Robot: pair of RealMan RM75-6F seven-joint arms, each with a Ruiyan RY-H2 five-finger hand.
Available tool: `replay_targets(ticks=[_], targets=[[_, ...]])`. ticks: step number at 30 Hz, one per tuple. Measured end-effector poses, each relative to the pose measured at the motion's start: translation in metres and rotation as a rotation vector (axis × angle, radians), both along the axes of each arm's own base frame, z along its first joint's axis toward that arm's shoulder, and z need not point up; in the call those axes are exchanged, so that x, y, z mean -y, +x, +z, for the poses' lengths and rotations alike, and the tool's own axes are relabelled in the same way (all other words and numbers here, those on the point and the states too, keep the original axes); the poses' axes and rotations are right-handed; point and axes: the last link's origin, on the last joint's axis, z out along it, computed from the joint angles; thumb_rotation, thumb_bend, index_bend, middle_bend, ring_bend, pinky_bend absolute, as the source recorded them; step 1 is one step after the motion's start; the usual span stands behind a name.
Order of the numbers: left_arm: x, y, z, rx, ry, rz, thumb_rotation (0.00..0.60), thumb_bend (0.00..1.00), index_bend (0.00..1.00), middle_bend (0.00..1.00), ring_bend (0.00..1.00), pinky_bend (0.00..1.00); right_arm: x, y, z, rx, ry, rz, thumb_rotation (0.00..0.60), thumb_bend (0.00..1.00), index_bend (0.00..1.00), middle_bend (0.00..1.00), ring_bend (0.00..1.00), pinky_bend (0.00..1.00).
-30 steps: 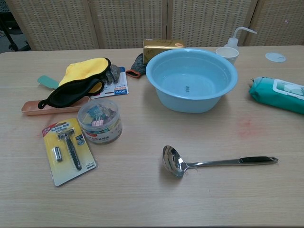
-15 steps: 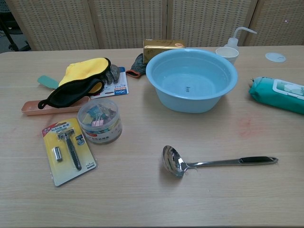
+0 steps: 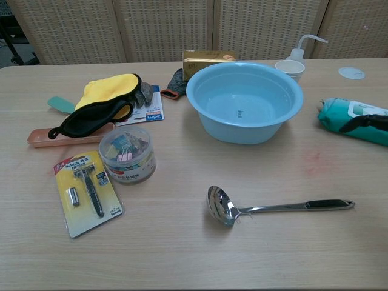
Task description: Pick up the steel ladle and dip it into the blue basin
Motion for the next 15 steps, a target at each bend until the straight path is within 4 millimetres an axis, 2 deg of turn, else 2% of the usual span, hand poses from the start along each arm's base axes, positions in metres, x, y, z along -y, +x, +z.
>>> replay_targets(ticks=[4, 11, 15], targets=[[0.000, 0.000, 0.001, 0.003, 0.002, 0.001, 0.600, 0.00, 0.00, 0.00, 0.00, 0.00, 0.003, 0.014, -0.018, -0.018, 0.029, 0.013, 0.600, 0.00, 0.32, 0.97, 0.92, 1.00], [0.000, 0.000, 0.001, 0.003, 0.005, 0.003, 0.600, 0.00, 0.00, 0.00, 0.00, 0.00, 0.011, 0.041, -0.050, -0.019, 0.059, 0.018, 0.600, 0.01, 0.38, 0.98, 0.93, 1.00], [0.001, 0.000, 0.002, 0.005, 0.007, 0.003, 0.600, 0.00, 0.00, 0.00, 0.00, 0.00, 0.015, 0.049, -0.061, -0.026, 0.063, 0.019, 0.600, 0.03, 0.39, 0.98, 0.93, 1.00]])
